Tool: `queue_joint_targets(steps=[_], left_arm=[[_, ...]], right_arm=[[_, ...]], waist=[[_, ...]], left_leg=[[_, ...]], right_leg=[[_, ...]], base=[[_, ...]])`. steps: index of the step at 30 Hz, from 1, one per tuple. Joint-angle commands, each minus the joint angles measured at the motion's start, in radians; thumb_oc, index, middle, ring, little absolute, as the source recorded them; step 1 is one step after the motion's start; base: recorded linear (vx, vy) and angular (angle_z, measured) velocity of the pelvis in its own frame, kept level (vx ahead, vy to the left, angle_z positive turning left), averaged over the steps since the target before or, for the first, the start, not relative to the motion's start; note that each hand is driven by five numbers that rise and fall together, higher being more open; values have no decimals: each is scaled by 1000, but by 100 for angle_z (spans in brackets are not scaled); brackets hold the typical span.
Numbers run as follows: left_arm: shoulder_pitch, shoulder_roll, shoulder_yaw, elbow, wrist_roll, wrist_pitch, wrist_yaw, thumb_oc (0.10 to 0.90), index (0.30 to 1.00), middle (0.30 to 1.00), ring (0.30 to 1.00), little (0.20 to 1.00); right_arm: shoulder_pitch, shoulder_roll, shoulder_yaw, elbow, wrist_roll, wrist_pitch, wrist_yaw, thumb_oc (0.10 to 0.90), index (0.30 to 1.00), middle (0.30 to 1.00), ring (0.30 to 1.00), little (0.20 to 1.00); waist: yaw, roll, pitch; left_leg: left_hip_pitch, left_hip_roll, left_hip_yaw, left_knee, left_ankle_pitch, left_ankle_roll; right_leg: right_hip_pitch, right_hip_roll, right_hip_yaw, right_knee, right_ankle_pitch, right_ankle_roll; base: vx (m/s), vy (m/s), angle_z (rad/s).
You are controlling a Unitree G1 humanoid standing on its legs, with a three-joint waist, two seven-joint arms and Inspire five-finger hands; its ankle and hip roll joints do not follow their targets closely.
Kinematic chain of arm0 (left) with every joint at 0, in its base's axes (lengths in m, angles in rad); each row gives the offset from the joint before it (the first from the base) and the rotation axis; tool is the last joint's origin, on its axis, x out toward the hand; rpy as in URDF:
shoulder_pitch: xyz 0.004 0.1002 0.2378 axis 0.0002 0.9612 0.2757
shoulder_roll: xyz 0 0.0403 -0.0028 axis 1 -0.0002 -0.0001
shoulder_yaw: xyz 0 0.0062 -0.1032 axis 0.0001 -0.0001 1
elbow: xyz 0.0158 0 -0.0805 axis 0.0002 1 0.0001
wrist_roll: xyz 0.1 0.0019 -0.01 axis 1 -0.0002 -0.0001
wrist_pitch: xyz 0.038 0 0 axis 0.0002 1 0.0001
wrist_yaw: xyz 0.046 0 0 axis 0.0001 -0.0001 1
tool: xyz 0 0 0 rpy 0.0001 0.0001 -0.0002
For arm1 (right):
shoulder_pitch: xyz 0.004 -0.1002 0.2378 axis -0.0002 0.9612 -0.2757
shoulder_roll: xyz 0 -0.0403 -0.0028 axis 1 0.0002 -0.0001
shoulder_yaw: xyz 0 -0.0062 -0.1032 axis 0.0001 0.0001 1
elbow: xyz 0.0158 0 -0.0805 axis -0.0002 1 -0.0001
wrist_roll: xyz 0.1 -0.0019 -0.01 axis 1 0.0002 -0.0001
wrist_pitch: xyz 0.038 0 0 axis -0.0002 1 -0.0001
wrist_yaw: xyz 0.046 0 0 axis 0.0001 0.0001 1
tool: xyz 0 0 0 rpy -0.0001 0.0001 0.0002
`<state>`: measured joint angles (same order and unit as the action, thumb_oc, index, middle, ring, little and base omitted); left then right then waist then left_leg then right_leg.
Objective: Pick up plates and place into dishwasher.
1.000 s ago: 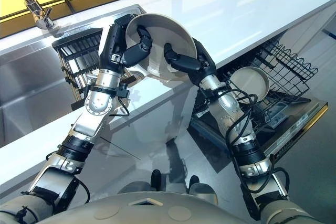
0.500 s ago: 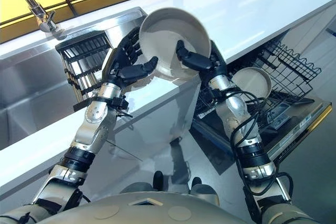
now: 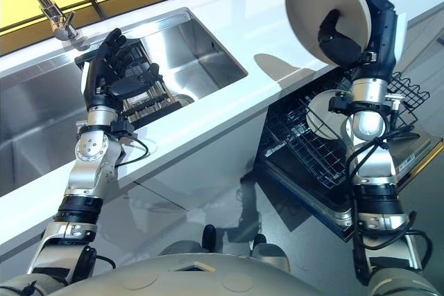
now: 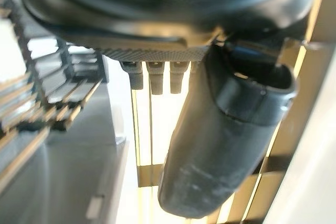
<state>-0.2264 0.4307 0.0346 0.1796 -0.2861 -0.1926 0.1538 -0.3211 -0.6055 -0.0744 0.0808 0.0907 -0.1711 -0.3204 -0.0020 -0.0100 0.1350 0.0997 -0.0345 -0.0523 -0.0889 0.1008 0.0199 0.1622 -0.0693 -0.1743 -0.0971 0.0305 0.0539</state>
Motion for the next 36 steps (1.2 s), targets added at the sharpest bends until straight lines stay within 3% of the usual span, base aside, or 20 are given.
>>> queue_joint_targets(steps=[1, 7, 12, 23, 27, 32, 36], left_arm=[[-65, 98, 36, 23, 78, -43, 32, 800, 900, 900, 900, 900], [-174, 184, 93, 46, 40, -24, 98, 800, 900, 900, 900, 900], [-181, 231, 146, 36, 48, 8, 99, 800, 900, 900, 900, 900], [-44, 217, 216, 42, 60, -59, 116, 800, 900, 900, 900, 900], [5, 204, 259, 53, 62, -101, 116, 800, 900, 900, 900, 900], [68, 198, 301, 64, 34, -146, 123, 800, 900, 900, 900, 900], [82, 192, 308, 81, 2, -175, 130, 800, 900, 900, 900, 900]], right_arm=[[-165, -124, -49, 25, -110, -78, -50, 100, 300, 300, 300, 200], [-270, -219, -12, 195, -144, -46, -14, 100, 300, 300, 300, 200], [-191, -208, -31, 196, -86, -23, 49, 100, 300, 300, 300, 200], [129, -45, -158, 77, 99, -63, 185, 100, 300, 300, 300, 200], [206, 20, -207, 19, 164, -76, 296, 100, 300, 300, 300, 200], [299, 69, -197, -36, 153, -101, 409, 100, 300, 300, 300, 200], [321, 50, -148, -45, 33, -81, 387, 100, 300, 300, 300, 200]], waist=[[7, 20, -72], [-10, 55, 42], [-14, 48, 99], [-28, 28, 144], [-34, 20, 142], [-42, 15, 126], [-40, 14, 117]], left_leg=[[14, 6, 38, 2, -89, -18], [-64, 23, 58, 2, -51, -33], [-89, 25, 74, 2, -31, -26], [-91, 9, 87, 11, -27, 4], [-91, -1, 91, 14, -29, 12], [-92, -14, 99, 18, -35, 20], [-95, -21, 105, 21, -39, 22]], right_leg=[[-25, 95, -9, 18, -69, -22], [-145, 95, 37, 86, -54, -24], [-180, 102, 43, 108, -46, -29], [-208, 97, 47, 145, -39, -20], [-217, 91, 45, 157, -36, -15], [-230, 81, 43, 165, -38, -10], [-237, 74, 40, 166, -37, -7]], base=[[-43, 86, 1], [-189, 96, -2], [-61, 13, -14], [21, 50, -6], [7, 56, -7], [-12, 71, -12], [-24, 48, -6]])
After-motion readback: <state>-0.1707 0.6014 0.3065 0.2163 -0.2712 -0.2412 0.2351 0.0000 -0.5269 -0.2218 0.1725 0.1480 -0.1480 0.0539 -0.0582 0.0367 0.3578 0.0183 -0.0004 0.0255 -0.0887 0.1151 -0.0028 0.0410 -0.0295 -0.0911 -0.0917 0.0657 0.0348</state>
